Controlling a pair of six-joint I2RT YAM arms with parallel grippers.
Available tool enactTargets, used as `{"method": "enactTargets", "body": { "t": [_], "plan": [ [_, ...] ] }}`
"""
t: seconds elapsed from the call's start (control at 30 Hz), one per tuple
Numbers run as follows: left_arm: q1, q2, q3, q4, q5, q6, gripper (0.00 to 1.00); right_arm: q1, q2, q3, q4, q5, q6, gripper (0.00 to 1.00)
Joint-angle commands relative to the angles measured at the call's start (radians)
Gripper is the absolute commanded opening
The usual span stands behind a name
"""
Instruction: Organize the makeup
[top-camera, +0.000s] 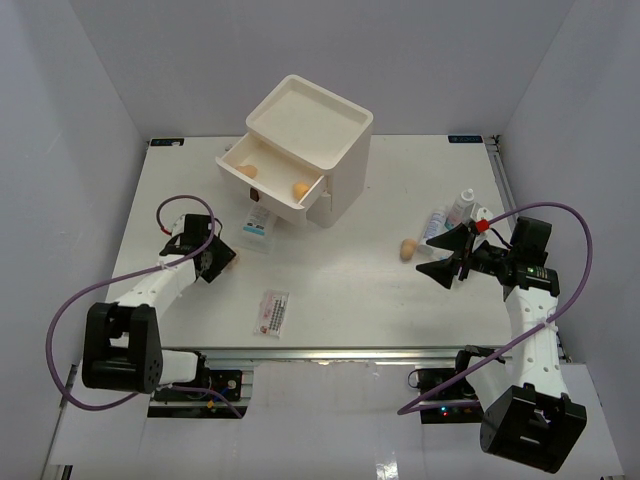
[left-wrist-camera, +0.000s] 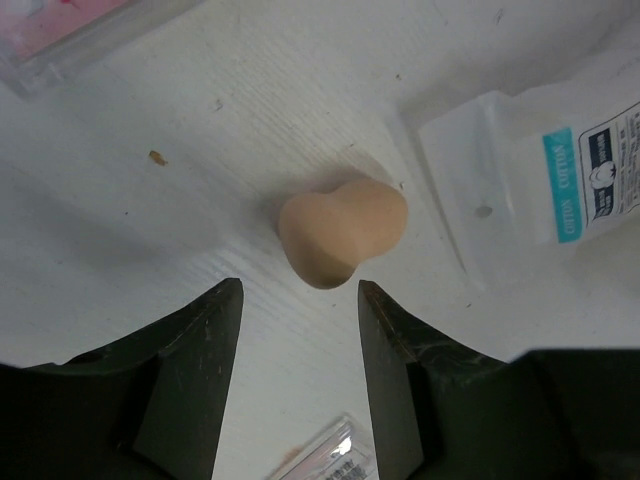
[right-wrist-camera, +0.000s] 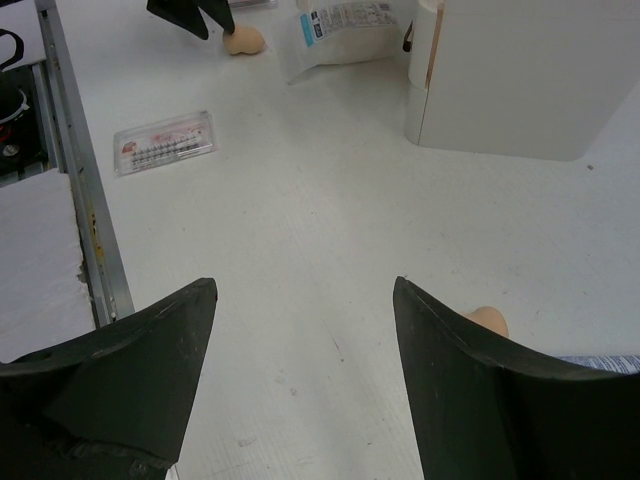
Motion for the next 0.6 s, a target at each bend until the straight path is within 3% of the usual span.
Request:
{"method": "enactTargets", "body": {
  "t": [0.0,0.13,0.2,0.3,0.57],
  "plan": [
    [0.028,0.048,0.068,0.046,0.002,-0.003,0.55,-0.005,-0.010,-0.008,0.017,-0.034,0.002,0.78],
    [0.047,0.121,0.081,0.067,0.022,0.017,0.40,-0.007,-0.007,-0.010,0.017,-0.029,0.003,0.78],
    [0.055,0.129,0.080,0.079,0.035,0.025,0.25,-0.009,-0.007,-0.010,0.017,-0.029,0.002,0.78],
    [0.060,0.121,0.072,0.087,0.048,0.029,0.15,-0.012,-0.007,-0.010,0.017,-0.030,0.002,0.78],
    [0.060,-0.056,0.011,0.098,0.126,0.053,0.00,-0.018,-0.005,-0.011,0.017,-0.030,0.002,0.78]
  ]
}}
